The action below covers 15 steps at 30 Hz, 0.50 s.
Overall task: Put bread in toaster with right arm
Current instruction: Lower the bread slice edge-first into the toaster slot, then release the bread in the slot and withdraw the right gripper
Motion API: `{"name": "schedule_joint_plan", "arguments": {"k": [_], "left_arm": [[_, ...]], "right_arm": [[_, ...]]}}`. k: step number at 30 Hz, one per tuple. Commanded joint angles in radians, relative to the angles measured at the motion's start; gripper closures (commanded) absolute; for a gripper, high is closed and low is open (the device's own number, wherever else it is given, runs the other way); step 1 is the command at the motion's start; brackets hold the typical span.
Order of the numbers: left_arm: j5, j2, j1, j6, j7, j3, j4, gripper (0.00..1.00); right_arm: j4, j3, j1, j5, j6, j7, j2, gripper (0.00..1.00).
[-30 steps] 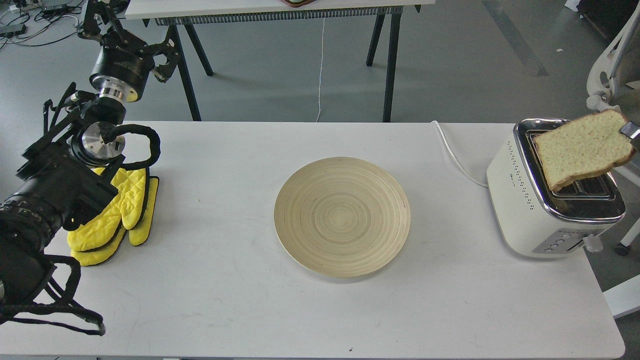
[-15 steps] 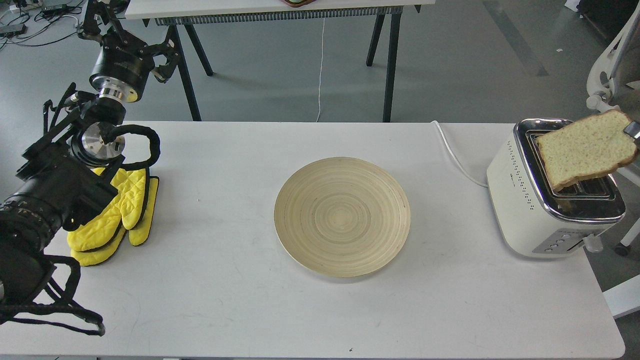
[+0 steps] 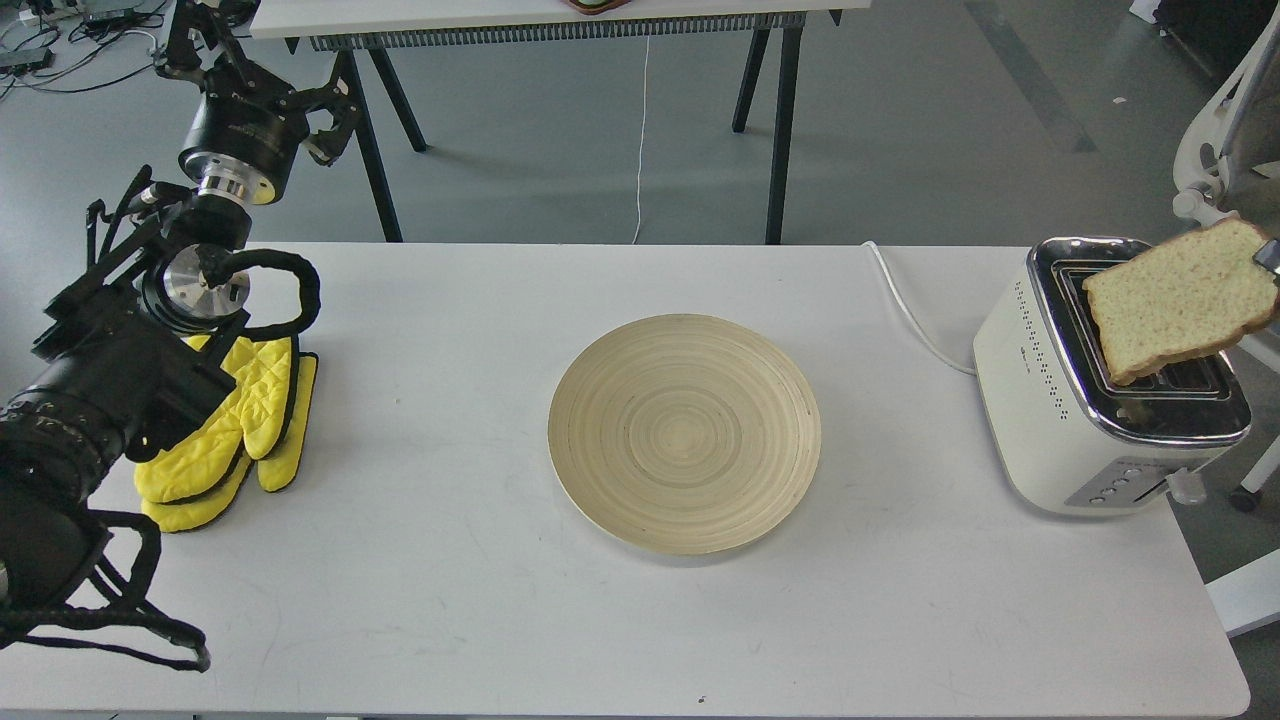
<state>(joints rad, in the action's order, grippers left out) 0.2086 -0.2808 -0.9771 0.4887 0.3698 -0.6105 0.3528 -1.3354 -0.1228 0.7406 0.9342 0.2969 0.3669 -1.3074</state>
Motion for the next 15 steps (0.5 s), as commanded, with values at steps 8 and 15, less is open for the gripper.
{"name": "schedule_joint_plan", "arguments": {"k": [8, 15], "left_arm": [[0.0, 0.0, 0.0, 0.0, 0.0, 0.0, 0.0, 0.0], [0.0, 0.0, 0.0, 0.0, 0.0, 0.0, 0.0, 0.0]], "right_arm": [[0.009, 0.003, -0.004, -0.003, 0.001, 0.001, 0.011, 0.9], [0.005, -0.009, -0.007, -0.014, 0.004, -0.002, 0.069, 0.51]]}}
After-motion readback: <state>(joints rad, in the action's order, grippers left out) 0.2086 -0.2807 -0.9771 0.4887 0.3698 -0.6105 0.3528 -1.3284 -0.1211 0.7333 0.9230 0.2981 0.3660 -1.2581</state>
